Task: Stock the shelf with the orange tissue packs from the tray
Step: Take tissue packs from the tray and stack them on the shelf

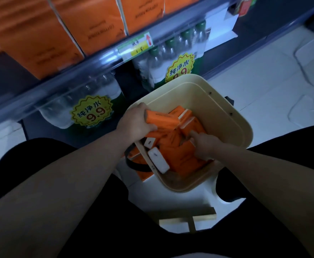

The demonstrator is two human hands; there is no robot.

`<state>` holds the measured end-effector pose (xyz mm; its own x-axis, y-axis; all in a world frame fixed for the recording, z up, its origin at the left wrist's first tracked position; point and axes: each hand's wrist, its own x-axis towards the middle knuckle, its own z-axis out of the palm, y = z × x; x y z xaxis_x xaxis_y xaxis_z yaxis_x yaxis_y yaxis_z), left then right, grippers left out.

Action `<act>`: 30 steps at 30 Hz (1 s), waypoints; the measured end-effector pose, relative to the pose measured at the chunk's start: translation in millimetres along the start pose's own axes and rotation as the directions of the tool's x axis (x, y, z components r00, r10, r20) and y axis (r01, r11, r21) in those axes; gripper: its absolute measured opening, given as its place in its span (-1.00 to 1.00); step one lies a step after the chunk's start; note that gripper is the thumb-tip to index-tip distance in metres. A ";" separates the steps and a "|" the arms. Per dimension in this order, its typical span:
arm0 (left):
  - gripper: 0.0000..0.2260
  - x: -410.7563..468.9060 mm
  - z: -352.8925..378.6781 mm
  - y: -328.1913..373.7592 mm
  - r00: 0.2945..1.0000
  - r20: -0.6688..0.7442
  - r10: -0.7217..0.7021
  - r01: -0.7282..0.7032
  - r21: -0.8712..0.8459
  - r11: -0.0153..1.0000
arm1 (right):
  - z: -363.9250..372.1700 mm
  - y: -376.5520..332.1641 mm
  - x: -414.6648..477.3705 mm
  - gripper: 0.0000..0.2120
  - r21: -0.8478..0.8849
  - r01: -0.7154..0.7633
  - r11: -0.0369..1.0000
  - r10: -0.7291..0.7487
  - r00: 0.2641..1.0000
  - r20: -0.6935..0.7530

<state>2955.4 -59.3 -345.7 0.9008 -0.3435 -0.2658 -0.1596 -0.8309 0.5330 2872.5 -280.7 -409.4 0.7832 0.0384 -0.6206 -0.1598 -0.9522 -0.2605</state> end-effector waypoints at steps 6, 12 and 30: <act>-0.62 -29.4 -31.4 5.1 0.989 -0.145 0.041 -0.038 0.022 0.999 | -30.2 -1.3 -34.7 -0.53 0.031 0.124 0.992 -0.114 0.967 -0.226; -0.56 -70.2 -83.3 9.7 0.943 -0.333 0.011 -0.001 0.033 0.999 | -70.9 -20.8 -68.1 -0.44 -0.015 0.280 0.960 -0.250 0.831 -0.496; -0.56 -176.4 -241.1 -78.6 0.577 -0.746 -0.333 0.255 -0.223 0.941 | -168.6 -221.1 -98.2 -0.57 -0.254 0.611 0.749 -0.604 0.473 -0.642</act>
<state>2906.5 172.1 -147.0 0.8738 0.4053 0.2685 0.1700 -0.7721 0.6124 2932.3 -125.0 -166.1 0.8525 0.3983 0.3386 0.5119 -0.7672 -0.3864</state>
